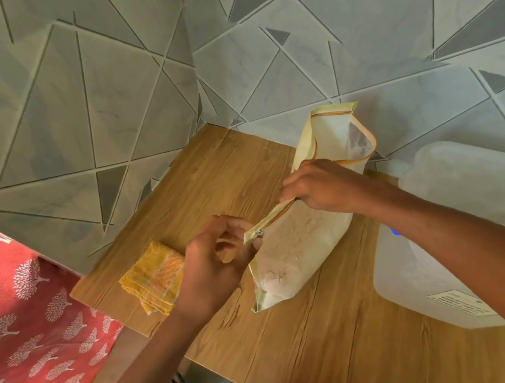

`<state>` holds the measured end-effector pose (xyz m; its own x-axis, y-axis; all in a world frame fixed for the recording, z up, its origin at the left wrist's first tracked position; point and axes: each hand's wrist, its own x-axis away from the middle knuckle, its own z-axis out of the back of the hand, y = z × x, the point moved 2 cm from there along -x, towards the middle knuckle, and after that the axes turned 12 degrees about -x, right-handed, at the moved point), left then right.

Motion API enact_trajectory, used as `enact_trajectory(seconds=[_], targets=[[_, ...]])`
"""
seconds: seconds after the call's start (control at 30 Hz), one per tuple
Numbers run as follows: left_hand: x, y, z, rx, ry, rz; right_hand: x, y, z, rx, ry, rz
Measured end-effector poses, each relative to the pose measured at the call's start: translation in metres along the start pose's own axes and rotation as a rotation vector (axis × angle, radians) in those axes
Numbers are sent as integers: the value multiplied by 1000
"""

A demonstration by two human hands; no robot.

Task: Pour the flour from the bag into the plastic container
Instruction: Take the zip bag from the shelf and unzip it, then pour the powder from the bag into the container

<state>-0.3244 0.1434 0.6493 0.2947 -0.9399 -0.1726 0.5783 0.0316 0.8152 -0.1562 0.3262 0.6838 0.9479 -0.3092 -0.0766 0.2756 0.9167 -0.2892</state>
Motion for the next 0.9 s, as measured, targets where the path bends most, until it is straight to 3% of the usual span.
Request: enact_trajectory(seconds=[0.17, 0.3, 0.37, 0.53, 0.73, 0.9], targets=[[7, -76, -30, 86, -378, 307, -15, 2, 13, -45, 13, -11], [27, -116, -49, 111, -445, 403, -24, 9, 29, -77, 92, -28], [27, -122, -51, 168, -383, 380, -31, 13, 44, -89, 150, -45], [-1, -116, -18, 273, 1, 347, -53, 4, 89, -146, 315, 9], [-41, -105, 32, 703, 317, 376, -76, -22, 141, -158, 505, 57], [-72, -69, 69, 974, 380, 321, -84, -45, 177, -220, 719, -26]])
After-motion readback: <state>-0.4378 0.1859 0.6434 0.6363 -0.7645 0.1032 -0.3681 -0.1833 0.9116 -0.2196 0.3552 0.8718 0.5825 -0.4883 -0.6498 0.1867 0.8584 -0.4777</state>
